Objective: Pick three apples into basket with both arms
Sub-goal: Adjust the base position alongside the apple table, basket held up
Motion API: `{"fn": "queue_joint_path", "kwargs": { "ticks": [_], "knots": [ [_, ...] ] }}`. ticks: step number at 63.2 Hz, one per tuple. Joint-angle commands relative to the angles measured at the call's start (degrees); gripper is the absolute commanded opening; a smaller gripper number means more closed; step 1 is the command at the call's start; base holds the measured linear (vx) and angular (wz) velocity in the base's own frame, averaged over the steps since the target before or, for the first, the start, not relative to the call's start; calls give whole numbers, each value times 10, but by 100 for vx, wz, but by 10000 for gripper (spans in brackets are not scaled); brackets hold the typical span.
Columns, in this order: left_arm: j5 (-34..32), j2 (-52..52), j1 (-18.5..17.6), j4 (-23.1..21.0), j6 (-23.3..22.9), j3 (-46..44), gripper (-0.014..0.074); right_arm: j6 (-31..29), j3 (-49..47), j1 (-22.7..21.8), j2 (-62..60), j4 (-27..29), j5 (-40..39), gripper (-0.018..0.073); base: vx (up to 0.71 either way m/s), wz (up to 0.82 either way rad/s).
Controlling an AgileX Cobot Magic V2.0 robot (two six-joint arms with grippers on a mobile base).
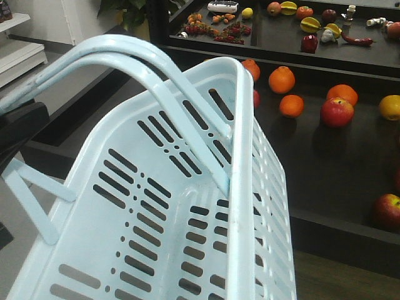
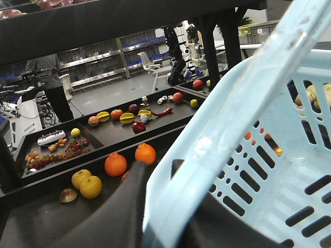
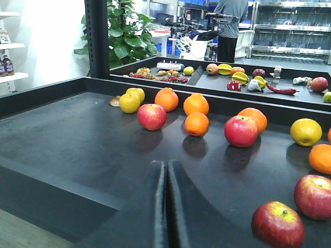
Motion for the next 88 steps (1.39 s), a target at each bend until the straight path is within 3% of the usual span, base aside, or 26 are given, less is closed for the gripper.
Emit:
{"fn": "queue_joint_path", "kwargs": {
  "ticks": [1,88],
  "knots": [
    [17,-1,-2,11,-14,-17,-6,-4,8,-3,-7,-5,-41,-8,4,0],
    [17,-1,-2,11,-14,-17,-6,-4,8,-3,-7,-5,-41,-8,7,3]
  ]
}}
